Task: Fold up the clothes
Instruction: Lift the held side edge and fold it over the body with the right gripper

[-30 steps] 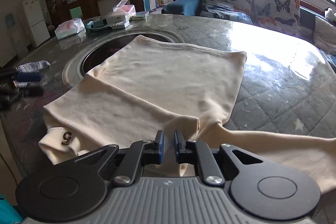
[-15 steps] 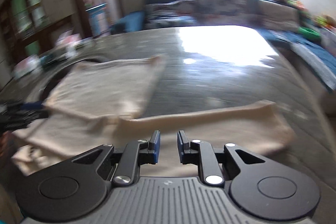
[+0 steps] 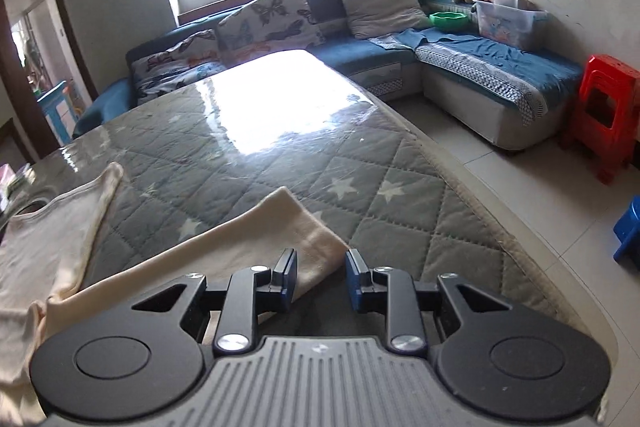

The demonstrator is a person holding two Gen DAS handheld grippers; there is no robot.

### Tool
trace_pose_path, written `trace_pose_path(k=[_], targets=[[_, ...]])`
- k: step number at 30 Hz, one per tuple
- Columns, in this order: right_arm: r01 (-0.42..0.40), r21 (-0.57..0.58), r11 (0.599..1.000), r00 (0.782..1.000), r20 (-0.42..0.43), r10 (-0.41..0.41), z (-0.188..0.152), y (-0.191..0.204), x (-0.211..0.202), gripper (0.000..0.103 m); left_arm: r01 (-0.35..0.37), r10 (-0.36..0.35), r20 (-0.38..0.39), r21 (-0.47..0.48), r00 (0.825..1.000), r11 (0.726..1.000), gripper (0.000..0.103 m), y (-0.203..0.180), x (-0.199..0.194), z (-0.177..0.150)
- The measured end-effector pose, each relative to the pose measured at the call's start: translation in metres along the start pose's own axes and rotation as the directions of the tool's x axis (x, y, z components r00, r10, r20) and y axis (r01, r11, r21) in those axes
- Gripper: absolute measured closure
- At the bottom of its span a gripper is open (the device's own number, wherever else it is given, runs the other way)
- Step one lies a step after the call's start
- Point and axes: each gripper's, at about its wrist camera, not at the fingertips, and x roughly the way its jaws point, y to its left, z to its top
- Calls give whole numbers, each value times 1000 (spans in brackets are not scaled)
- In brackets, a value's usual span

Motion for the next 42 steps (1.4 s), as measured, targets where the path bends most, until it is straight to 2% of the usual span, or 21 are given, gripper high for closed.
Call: trace_pose_path(k=[6, 8, 9, 12, 15, 18, 24, 29, 33, 36, 42], targets=[[30, -29, 999, 999, 27, -29, -3, 5, 1, 77, 29, -30, 12, 28, 999, 999, 55, -13, -5, 4], [35, -46, 998, 999, 29, -34, -3, 9, 1, 85, 41, -41, 9, 39, 999, 998, 55, -18, -4, 4], [35, -50, 998, 999, 28, -33, -3, 9, 1, 92, 46, -47, 8, 44, 999, 998, 55, -21, -3, 5], [-3, -26, 1000, 1000, 29, 4, 3, 10, -6, 95, 63, -64, 4, 61, 998, 996, 55, -29, -2, 5], [-50, -48, 998, 997, 54, 53, 12, 19, -23, 95, 84, -85, 2, 79, 996, 993, 53, -37, -2, 4], [-135, -68, 989, 988, 66, 139, 22, 32, -41, 96, 91, -92, 4, 93, 996, 992, 53, -42, -2, 2], [-318, -195, 928, 936, 89, 340, 47, 88, -78, 96, 75, -76, 17, 74, 997, 994, 53, -34, -7, -1], [-427, -314, 848, 883, 59, 466, 54, 146, -90, 99, 47, -48, 35, 43, 998, 998, 52, -19, -18, -7], [-492, -385, 781, 842, 19, 540, 53, 189, -95, 99, 24, -25, 48, 16, 999, 1000, 52, -6, -25, -13], [-543, -439, 716, 803, -22, 596, 46, 228, -100, 99, 11, -10, 56, -6, 998, 1000, 52, 3, -31, -19], [-603, -508, 615, 751, -101, 653, 28, 283, -109, 99, -13, 16, 60, -51, 998, 999, 52, 20, -38, -30]])
